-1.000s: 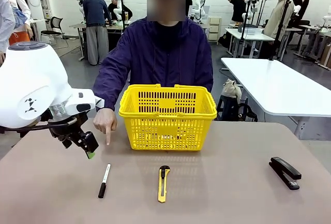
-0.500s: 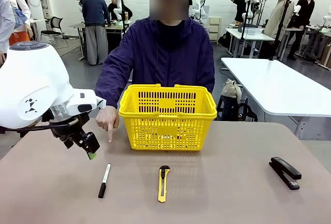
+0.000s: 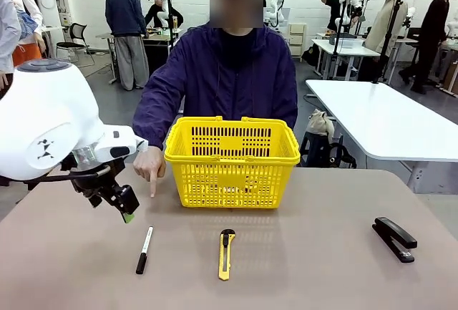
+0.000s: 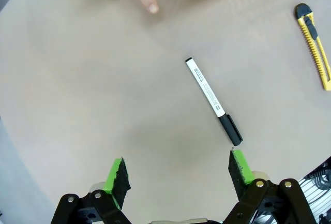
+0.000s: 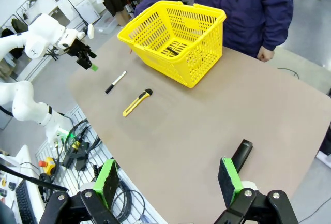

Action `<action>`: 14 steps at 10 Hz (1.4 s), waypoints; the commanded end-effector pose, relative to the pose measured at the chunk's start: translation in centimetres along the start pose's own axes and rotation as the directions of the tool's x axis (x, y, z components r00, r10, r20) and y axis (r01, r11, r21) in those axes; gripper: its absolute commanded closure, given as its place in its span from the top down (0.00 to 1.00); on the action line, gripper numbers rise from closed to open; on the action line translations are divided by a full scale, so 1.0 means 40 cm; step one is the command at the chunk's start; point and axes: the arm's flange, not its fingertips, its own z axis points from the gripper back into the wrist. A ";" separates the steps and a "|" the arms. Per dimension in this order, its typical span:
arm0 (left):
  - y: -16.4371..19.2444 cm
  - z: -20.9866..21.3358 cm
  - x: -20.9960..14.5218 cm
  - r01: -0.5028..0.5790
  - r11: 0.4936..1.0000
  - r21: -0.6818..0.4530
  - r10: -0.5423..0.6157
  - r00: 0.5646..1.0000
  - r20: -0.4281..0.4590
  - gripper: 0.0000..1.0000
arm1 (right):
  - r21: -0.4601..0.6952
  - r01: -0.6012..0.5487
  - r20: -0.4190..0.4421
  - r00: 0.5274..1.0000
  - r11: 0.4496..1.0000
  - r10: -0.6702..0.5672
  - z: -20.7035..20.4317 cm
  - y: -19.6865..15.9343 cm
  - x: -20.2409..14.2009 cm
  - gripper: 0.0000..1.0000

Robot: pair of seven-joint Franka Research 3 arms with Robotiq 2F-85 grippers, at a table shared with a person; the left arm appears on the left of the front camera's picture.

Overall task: Place the items the person wants into the basket.
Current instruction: Pick up the item the person points to and place it in the Market Basket.

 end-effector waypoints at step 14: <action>-0.151 -0.252 0.031 -0.380 0.925 -0.014 0.377 0.920 -0.109 1.00 | 0.012 0.000 0.011 1.000 1.000 0.000 -0.001 -0.001 0.002 1.00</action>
